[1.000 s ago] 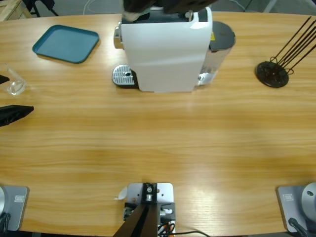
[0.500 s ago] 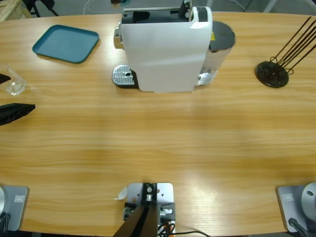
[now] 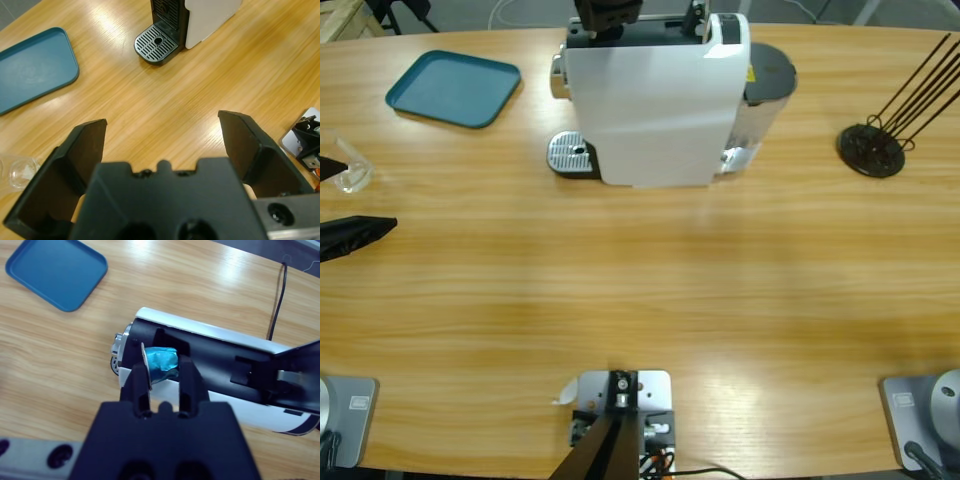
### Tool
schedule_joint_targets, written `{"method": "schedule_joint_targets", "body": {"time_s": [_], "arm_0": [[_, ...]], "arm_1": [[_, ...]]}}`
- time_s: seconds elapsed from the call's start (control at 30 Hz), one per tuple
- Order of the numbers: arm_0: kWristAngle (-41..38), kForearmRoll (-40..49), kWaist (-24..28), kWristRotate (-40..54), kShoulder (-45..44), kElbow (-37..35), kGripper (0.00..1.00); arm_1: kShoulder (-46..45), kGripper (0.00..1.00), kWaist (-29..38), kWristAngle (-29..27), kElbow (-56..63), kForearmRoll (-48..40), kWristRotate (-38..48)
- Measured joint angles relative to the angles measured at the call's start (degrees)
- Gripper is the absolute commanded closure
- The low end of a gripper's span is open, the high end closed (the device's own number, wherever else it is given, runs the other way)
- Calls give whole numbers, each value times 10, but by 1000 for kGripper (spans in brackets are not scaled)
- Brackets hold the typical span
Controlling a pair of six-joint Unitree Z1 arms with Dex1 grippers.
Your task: Pour coffee
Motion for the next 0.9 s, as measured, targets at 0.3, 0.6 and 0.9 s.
{"method": "schedule_joint_targets", "body": {"time_s": [0.3, 0.6, 0.9], "arm_0": [[0, -2, 0, -11, -13, 13, 41], [0, -4, 0, -11, -17, 22, 41], [0, -8, 0, -14, -36, 27, 41]], "arm_1": [[26, 1000, 0, -25, -33, 22, 0], [26, 1000, -2, -36, -39, 39, 1], [30, 1000, -3, -26, -66, 48, 4]]}}
